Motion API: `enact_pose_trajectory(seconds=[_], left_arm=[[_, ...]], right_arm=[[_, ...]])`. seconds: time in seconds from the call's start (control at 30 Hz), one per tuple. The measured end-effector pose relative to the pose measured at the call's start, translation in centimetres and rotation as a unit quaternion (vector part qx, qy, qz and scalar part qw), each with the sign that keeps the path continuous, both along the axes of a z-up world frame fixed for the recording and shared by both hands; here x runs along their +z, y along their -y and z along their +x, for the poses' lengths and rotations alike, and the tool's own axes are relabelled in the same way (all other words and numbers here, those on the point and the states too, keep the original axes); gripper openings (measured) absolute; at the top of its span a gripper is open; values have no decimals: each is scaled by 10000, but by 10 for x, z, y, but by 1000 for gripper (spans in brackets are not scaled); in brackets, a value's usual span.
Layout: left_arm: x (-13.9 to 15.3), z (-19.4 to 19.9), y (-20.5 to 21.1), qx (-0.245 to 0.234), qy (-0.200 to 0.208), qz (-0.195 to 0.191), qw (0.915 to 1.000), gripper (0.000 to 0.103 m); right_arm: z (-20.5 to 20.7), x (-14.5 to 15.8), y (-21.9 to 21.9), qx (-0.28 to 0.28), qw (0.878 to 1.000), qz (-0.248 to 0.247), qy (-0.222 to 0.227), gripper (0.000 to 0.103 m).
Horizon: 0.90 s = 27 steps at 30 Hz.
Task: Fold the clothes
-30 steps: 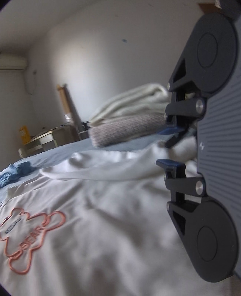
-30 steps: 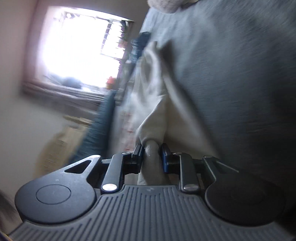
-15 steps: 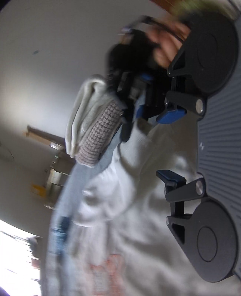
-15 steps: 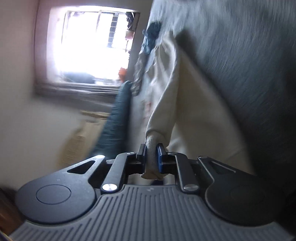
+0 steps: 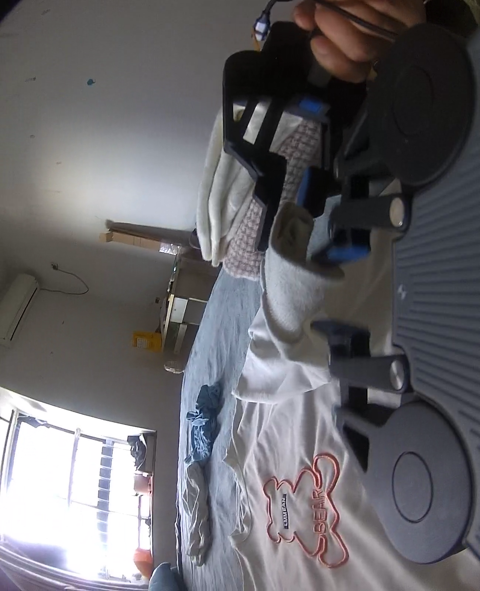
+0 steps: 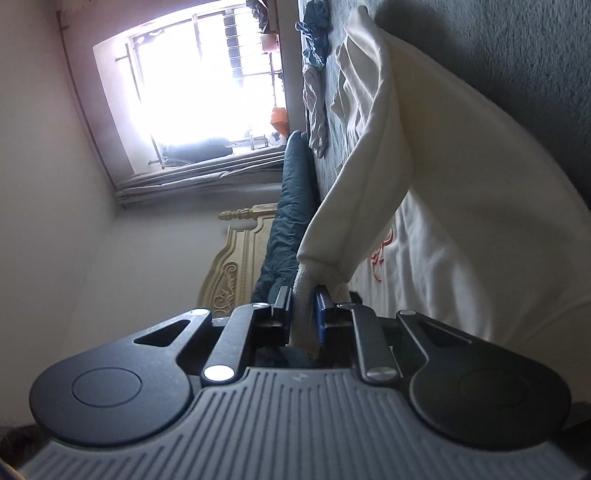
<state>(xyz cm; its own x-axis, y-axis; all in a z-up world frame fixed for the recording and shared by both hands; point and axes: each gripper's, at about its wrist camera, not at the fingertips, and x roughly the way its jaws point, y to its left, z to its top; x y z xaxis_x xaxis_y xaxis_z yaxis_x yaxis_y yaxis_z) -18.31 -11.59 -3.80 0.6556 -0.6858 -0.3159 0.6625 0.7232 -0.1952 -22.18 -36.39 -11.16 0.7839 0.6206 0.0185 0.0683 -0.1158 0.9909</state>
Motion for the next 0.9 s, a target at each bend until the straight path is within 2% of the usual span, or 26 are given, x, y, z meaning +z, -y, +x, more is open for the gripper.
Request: enact_pose_trajectory(seconds=[0.03,0.13,0.27,0.37,0.47,0.53,0.57,0.6,0.67,0.8,0.9], left_arm=[[2,3,-2,20,-34,-56,10000,8],[11,17,-8,-35,-172,-173,9997,6],[32,41,-15,-244,-454,-205,9985,6],[53,65,-16,-448,-840,-224,9952,6],[69,89,-10,-587,-1304,-173,9896,6],[75,101,-2,-649,-1551,-118,9857,6],[77,106,3,-687,-1634,-72,9841,6],[79,110,9,-724,-1718,-26,9825,6],[83,112,23,-853,-1769,104,9805,6],[92,106,46,-1044,-1701,341,9793,6],[99,100,52,-1118,-1576,388,9804,6]], right_arm=[[1,1,0,24,10000,10,-10,14],[8,5,4,19,9999,-118,-35,14],[11,27,16,-216,9956,-907,128,15],[9,51,23,-510,9788,-1954,354,15],[3,75,22,-749,9455,-3098,659,16],[-7,87,7,-847,9135,-3839,1049,21],[-12,93,-1,-892,8945,-4198,1253,33],[-18,97,-12,-961,8725,-4561,1468,43],[-30,103,-38,-1103,8207,-5281,1880,49],[-37,108,-81,-1335,7128,-6512,2236,51],[-28,106,-102,-1562,6377,-7249,2082,49]])
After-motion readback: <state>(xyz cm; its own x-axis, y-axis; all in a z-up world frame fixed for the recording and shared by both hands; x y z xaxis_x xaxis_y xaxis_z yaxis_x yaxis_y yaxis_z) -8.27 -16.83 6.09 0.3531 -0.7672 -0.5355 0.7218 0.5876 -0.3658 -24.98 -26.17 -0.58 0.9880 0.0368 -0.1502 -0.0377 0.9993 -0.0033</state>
